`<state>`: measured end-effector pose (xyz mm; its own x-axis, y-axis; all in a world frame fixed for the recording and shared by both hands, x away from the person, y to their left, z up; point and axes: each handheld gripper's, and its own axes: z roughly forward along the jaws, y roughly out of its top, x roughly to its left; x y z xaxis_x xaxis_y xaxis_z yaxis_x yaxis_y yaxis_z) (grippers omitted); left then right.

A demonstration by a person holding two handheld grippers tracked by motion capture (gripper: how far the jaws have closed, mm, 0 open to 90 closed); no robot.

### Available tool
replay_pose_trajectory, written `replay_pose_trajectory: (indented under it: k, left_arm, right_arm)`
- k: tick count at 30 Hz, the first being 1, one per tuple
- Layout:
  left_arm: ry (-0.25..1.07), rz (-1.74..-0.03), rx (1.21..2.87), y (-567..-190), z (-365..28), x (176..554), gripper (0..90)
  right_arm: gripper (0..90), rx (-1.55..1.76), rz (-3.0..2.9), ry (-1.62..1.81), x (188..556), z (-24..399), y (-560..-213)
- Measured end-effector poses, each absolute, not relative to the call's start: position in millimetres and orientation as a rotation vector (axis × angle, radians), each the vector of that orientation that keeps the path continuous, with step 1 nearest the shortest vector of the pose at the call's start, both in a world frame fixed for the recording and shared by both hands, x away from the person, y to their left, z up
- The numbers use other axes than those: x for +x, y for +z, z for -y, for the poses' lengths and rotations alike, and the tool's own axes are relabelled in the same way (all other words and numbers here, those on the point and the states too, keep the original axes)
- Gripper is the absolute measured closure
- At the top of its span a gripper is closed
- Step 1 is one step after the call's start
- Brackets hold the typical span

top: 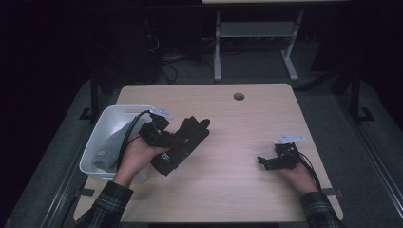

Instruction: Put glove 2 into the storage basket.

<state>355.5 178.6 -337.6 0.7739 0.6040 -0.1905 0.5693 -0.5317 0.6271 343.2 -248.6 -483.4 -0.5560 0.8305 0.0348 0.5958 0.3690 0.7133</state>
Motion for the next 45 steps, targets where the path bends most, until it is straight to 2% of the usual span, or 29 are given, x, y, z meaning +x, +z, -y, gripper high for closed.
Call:
replay_pose_trajectory:
  k: [10,24,35,45]
  left_arm:
    - [0.092,-0.924,2.262,-322.3,-209.7,361.6,69.3]
    - [0.174,-1.104,2.184,-305.4,-285.6,365.2,69.3]
    - [0.176,-1.214,2.135,-315.2,-339.2,368.9,69.2]
    - [0.125,-1.261,2.115,-336.1,-364.0,383.8,68.8]
  right_arm:
    - [6.3,1.253,-2.303,0.992,343.2,248.5,-483.4]
    - [6.3,1.255,-2.302,0.992,343.1,248.4,-483.4]
    - [6.3,1.261,-2.297,0.99,342.8,248.2,-483.4]
    - [6.3,1.261,-2.297,0.99,342.8,248.2,-483.4]
